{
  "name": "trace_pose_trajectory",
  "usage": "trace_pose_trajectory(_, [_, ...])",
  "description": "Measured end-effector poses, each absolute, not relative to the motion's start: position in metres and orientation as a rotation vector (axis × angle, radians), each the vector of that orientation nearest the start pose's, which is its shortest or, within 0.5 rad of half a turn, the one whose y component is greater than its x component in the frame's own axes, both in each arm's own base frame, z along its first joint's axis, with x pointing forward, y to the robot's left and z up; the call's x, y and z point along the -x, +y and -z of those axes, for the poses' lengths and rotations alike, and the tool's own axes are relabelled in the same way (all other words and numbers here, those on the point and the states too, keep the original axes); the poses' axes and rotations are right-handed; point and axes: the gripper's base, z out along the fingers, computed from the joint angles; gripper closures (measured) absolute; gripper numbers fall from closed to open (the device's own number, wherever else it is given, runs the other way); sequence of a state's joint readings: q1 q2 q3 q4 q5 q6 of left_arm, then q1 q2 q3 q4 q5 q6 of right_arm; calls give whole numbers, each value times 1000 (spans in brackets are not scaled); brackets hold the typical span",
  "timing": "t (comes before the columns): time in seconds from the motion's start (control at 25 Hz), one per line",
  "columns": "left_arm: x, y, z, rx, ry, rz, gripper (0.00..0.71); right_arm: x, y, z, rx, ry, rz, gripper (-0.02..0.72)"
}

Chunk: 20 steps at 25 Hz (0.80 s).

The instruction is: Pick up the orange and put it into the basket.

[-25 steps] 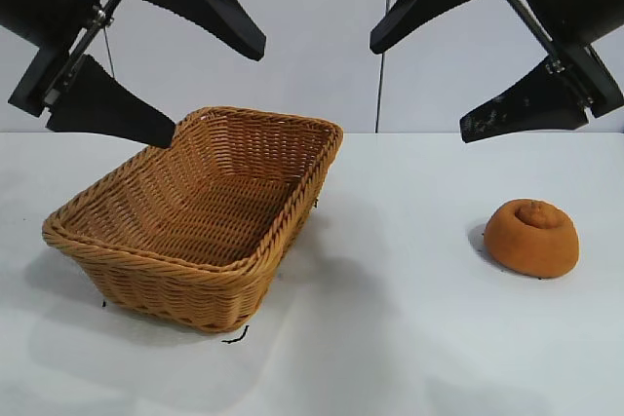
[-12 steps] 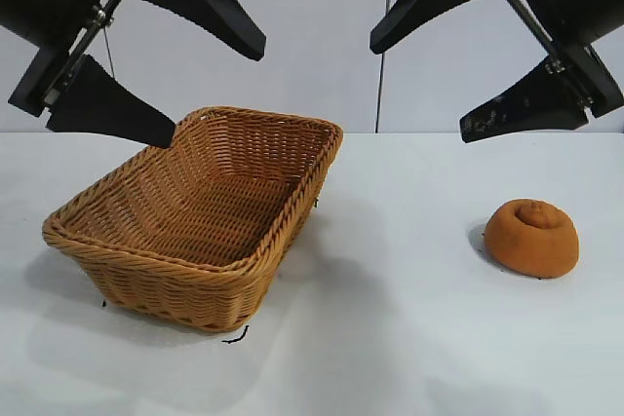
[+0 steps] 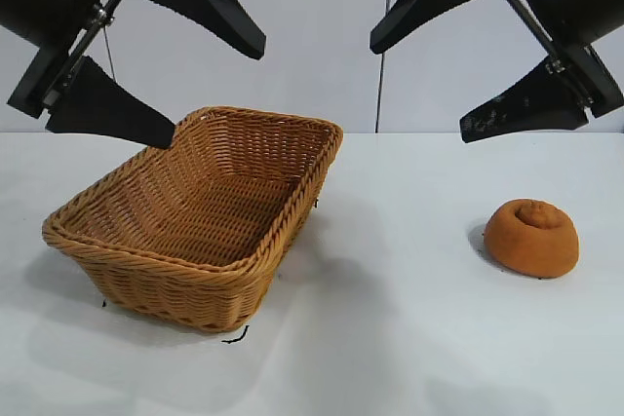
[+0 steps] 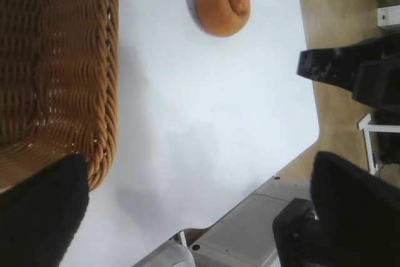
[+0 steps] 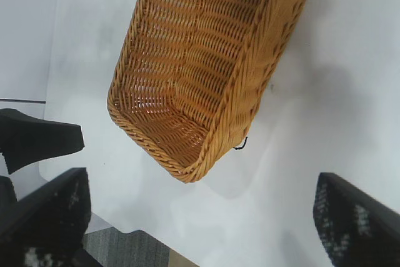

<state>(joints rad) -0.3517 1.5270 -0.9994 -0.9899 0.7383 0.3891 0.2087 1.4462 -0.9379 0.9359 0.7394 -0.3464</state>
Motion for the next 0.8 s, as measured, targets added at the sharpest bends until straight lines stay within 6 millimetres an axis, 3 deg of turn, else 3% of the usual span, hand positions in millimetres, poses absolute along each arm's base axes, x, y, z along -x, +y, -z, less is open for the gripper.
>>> trace_pose_trajectory(0.52, [-271,-154,-257,-87,2593,1078,18,-271,108,-265,-42,2542,-980,8])
trace_pose_trajectory(0.8, [-239,-142,-254,6,2628,1097,18,-271,108,-265,-42,2542,-980,8])
